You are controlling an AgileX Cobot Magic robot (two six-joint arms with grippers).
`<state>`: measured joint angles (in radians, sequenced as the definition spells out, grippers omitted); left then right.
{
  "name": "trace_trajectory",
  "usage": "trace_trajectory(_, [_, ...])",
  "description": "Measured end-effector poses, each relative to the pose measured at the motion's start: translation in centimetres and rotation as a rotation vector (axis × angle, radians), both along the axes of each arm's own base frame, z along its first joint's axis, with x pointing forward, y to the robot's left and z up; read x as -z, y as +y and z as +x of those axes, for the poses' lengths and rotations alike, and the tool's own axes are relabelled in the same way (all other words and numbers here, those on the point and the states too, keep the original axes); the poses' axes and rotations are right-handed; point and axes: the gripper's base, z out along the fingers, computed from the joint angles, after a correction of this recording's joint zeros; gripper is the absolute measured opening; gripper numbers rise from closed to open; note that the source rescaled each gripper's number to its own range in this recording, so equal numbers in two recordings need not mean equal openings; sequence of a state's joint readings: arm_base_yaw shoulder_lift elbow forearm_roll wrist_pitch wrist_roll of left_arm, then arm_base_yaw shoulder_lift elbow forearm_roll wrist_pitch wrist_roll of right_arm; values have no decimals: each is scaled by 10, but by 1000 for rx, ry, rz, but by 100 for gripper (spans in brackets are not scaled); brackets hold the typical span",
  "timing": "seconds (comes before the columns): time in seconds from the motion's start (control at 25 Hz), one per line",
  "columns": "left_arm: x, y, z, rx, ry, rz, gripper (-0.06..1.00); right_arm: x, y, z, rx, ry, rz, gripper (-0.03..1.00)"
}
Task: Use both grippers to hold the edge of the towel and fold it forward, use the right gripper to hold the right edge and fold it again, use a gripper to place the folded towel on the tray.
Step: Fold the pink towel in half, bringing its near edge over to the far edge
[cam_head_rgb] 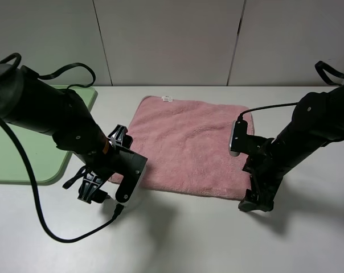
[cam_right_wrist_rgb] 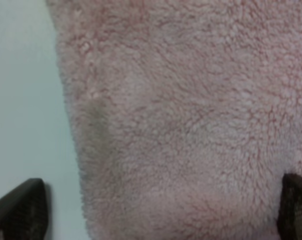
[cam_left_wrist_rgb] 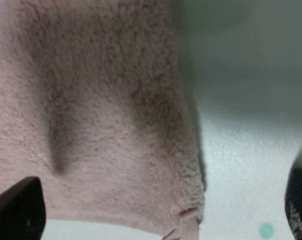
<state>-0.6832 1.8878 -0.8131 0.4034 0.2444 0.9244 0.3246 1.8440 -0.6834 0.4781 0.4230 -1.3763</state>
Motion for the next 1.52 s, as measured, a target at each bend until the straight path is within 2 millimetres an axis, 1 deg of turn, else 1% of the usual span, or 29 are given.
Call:
trace_trajectory(0.08, [0, 0, 0, -2, 1, 0, 93, 0, 0, 0, -3, 0, -1, 99])
trace_trajectory(0.16, [0, 0, 0, -3, 3, 1, 92, 0, 0, 0, -8, -4, -5, 96])
trace_trajectory(0.28, [1, 0, 0, -6, 6, 2, 84, 0, -1, 1, -16, -13, -10, 90])
trace_trajectory(0.44, [2, 0, 0, -6, 7, 0, 72, 0, -1, 2, -18, -19, -12, 88])
trace_trajectory(0.6, [4, 0, 0, -7, 11, 0, 55, 0, -1, 2, -18, -20, -13, 88])
trace_trajectory(0.8, [6, -1, 0, -4, 10, -6, 28, 0, -1, 2, -5, -18, -14, 88])
trace_trajectory(0.92, [7, -1, 0, -3, 10, -8, 18, 0, -1, 2, -3, -19, -15, 87])
trace_trajectory(1.12, [7, -2, 0, -3, 8, -13, 7, 0, -1, 2, -10, -23, -19, 87])
trace_trajectory(1.2, [7, -2, 0, -3, 7, -13, 3, 0, -2, 2, -10, -23, -21, 84])
trace_trajectory(1.4, [7, -2, 0, -2, 7, -13, 1, 0, -1, 4, -6, -28, -21, 65])
trace_trajectory(1.52, [7, -2, 0, -2, 7, -13, 1, 0, -2, 4, -8, -29, -23, 59])
